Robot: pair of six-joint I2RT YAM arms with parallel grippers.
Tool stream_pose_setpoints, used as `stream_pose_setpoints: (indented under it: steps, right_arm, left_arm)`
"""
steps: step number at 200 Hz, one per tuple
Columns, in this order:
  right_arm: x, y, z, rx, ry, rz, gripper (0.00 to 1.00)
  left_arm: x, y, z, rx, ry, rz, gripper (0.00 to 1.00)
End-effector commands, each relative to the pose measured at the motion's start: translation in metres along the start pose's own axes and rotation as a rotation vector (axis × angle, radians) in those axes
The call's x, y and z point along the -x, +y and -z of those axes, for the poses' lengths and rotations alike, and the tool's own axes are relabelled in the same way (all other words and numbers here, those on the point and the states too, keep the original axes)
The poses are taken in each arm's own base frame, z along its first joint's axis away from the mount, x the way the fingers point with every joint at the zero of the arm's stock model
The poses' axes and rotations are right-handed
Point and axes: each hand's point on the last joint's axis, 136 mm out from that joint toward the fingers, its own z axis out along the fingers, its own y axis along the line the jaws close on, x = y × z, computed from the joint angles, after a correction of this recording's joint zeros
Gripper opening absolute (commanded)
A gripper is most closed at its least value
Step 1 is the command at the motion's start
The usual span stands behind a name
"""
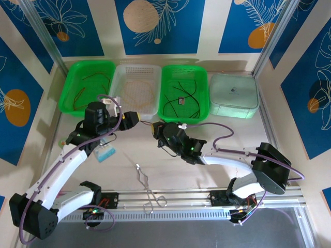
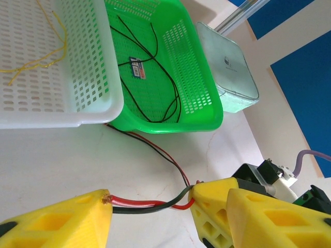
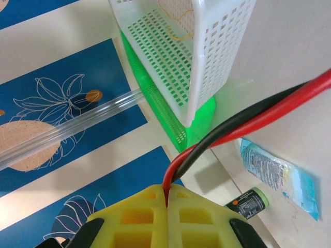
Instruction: Untangle the cables
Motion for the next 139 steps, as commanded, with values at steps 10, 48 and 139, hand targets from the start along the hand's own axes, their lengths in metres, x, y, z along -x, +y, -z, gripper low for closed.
stream_pose_setpoints:
  steps: [10,48,139]
  right_arm:
    - [-0.012,0.01,-0.003,0.016,0.029,-0.622,0.0]
    - [-0.016,0.013,-0.005,0.014,0.046,-0.613,0.0]
    - [-0.016,0.012,-0.004,0.007,0.056,-0.608,0.0]
  left_arm:
    - [0.003,-0.01,-0.002,-0.042,-0.01,-0.006,0.52]
    - [0.002,-0.003,-0.003,-0.006,-0.011,0.006,0.5]
    - [0.012,0.005,-0.004,0.031,-0.073,0.032,0.19]
